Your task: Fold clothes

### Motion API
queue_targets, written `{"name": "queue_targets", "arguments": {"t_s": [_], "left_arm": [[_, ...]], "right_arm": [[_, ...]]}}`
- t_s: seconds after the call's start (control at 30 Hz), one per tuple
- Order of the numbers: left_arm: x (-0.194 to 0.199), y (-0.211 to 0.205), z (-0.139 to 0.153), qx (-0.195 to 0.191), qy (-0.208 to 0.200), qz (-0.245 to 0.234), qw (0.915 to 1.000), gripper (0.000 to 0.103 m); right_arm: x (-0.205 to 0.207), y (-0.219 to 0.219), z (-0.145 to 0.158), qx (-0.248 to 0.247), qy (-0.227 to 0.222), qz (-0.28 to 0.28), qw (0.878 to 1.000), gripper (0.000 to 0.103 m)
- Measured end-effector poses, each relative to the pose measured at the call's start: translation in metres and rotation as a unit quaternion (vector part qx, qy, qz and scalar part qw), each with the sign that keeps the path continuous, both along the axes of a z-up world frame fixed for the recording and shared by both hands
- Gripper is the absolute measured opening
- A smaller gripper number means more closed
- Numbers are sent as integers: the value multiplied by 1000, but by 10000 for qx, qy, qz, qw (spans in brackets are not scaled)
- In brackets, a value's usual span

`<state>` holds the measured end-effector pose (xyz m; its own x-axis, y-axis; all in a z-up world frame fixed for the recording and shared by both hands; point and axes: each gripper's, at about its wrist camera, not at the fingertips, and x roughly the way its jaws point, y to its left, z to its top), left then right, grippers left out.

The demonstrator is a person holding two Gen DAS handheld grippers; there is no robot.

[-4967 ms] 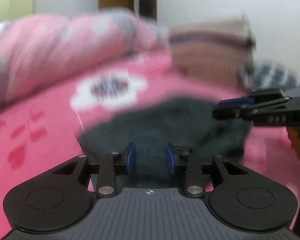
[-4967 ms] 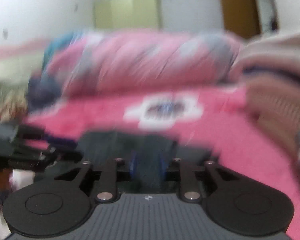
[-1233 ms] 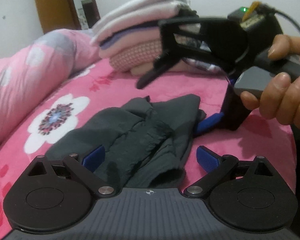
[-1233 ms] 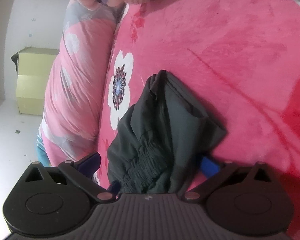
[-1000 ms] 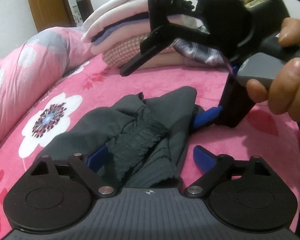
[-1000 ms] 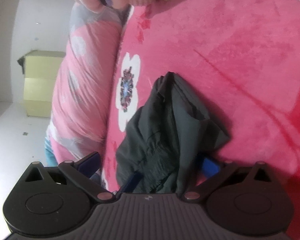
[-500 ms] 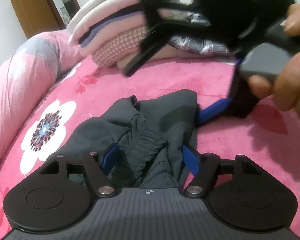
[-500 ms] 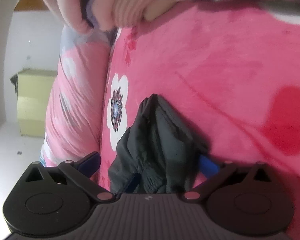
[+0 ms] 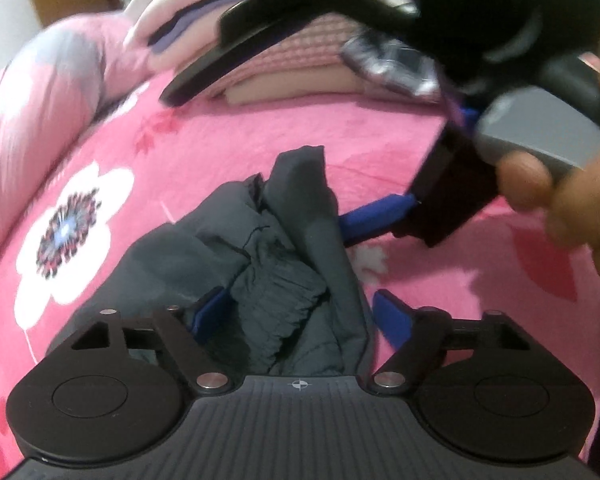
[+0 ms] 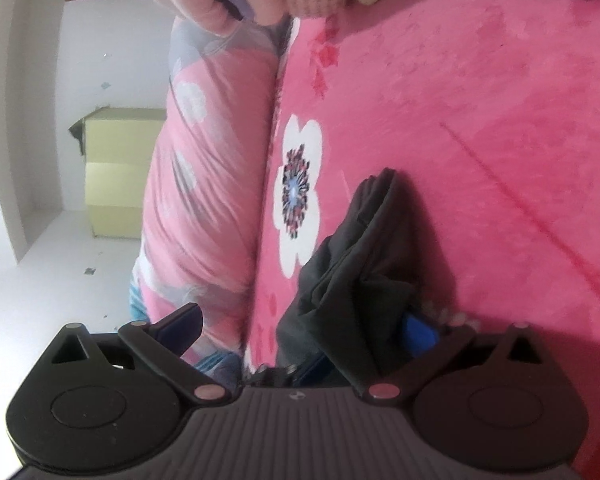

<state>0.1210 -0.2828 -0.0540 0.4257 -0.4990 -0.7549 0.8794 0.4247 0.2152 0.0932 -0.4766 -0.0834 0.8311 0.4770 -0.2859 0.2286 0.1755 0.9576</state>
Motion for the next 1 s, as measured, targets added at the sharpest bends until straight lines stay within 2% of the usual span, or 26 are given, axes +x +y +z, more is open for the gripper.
{"name": "queue_targets", "arguments": {"t_s": [0.17, 0.27, 0.3, 0.33, 0.37, 0.43, 0.57, 0.7, 0.83, 0.9, 0.93, 1.0], "left_arm": [[5, -10, 2, 216, 115, 193, 9995, 64], [8, -15, 4, 315, 159, 332, 9988, 53], [10, -15, 5, 324, 172, 404, 9985, 43], [13, -14, 7, 294, 193, 485, 9982, 28], [16, -11, 9, 222, 253, 567, 9978, 21], [24, -5, 14, 80, 373, 730, 9966, 16], [41, 11, 26, -402, 790, 994, 9911, 13], [63, 41, 47, -1138, 1177, 1359, 9771, 12], [85, 74, 67, -1814, 1543, 1731, 9557, 12], [96, 92, 75, -2081, 1715, 1919, 9436, 12], [101, 99, 76, -2171, 1804, 1987, 9385, 12], [110, 112, 79, -2349, 1996, 2121, 9274, 12]], "right_arm": [[3, -3, -3, 199, -116, 155, 9996, 103], [4, -4, -3, 252, -167, 218, 9993, 103], [4, -4, -3, 266, -184, 225, 9992, 103], [3, -5, -2, 283, -198, 227, 9991, 103], [2, -6, -1, 299, -212, 229, 9991, 103], [-2, -6, 2, 317, -254, 221, 9989, 103], [-16, -11, 12, 342, -415, 50, 9985, 103], [-38, -17, 19, 425, -648, -284, 9966, 103], [-51, -7, 21, 229, -716, -330, 9966, 103], [-49, 9, 27, -257, -749, -168, 9967, 103], [-45, 22, 33, -655, -801, -46, 9946, 103], [-36, 57, 49, -1761, -965, 234, 9793, 103]]}}
